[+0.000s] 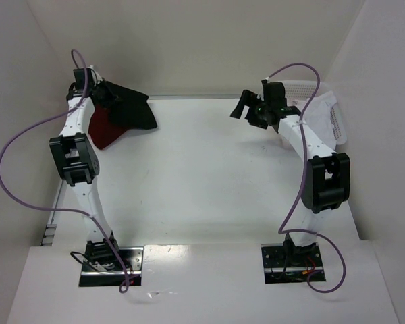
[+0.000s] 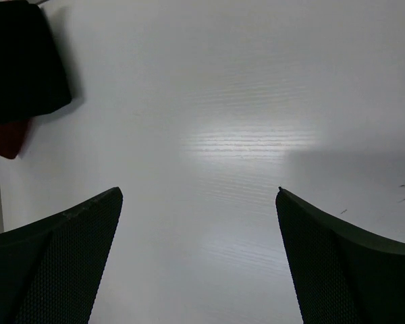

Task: Fold and stack the t-shirts
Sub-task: Put the neatly folded tshirt into the corner of the board with the left arm

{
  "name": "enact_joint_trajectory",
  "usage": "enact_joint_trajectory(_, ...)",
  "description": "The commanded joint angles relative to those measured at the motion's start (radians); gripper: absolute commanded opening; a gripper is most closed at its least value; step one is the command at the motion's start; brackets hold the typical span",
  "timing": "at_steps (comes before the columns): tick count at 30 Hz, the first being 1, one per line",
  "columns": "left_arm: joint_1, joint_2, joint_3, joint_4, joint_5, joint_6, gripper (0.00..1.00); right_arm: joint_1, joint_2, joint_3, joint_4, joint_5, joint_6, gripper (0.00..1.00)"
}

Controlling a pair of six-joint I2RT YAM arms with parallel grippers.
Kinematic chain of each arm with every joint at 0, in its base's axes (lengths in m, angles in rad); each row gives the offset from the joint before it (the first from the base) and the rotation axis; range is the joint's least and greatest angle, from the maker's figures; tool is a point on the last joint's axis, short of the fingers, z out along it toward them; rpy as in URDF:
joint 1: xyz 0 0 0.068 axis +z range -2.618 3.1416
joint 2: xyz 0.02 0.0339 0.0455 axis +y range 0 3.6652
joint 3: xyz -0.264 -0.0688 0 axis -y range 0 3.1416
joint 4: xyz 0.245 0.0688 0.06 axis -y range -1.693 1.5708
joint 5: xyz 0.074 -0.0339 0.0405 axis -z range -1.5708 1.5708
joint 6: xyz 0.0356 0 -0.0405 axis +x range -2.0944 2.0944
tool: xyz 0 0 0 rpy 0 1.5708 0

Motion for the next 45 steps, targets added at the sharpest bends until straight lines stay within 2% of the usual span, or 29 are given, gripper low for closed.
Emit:
enact_joint_trajectory(1,0.046,-0.068,0.023,0.005,0.064,-0.009,0.00,0.002,-0.064,-0.017,0.033,0.031,0.014,1.00)
enact_joint_trajectory(12,0.184,-0.202,-0.119,0.093,0.108,-0.063,0.00,0.002,-0.064,-0.055,0.052,-0.016,0.046,1.00)
enact_joint_trajectory(17,0.211,-0.228,-0.228,0.113,0.098,-0.069,0.00,0.002,-0.060,-0.075,0.052,-0.007,0.046,1.00)
enact_joint_trajectory(19,0.211,-0.228,-0.267,0.137,0.078,-0.073,0.04,0.002,-0.054,-0.075,0.052,-0.003,0.046,1.00)
enact_joint_trajectory(20,0.211,-0.228,-0.292,0.149,0.065,-0.079,0.15,0.002,-0.054,-0.075,0.052,0.003,0.046,1.00)
enact_joint_trajectory(22,0.220,-0.213,-0.310,0.155,0.065,-0.079,0.52,0.002,-0.054,-0.071,0.048,0.003,0.046,1.00)
enact_joint_trajectory(25,0.224,-0.205,-0.310,0.142,0.047,-0.090,0.92,0.002,-0.054,-0.062,0.034,0.016,0.037,1.00)
enact_joint_trajectory(27,0.230,-0.220,-0.319,0.136,-0.001,-0.102,1.00,0.002,-0.059,-0.056,0.033,0.023,0.037,1.00)
enact_joint_trajectory(35,0.239,-0.338,-0.346,0.114,-0.172,-0.154,1.00,0.002,-0.100,-0.044,0.018,0.045,0.027,1.00)
enact_joint_trajectory(37,0.239,-0.385,-0.358,0.110,-0.266,-0.165,1.00,-0.002,-0.111,-0.038,0.018,0.050,0.027,1.00)
enact_joint_trajectory(42,0.250,-0.433,-0.342,0.081,-0.254,-0.142,1.00,-0.042,-0.159,-0.038,0.039,0.113,0.040,1.00)
enact_joint_trajectory(45,0.250,-0.468,-0.348,0.081,-0.179,-0.108,1.00,-0.088,-0.176,-0.035,0.096,0.137,0.049,1.00)
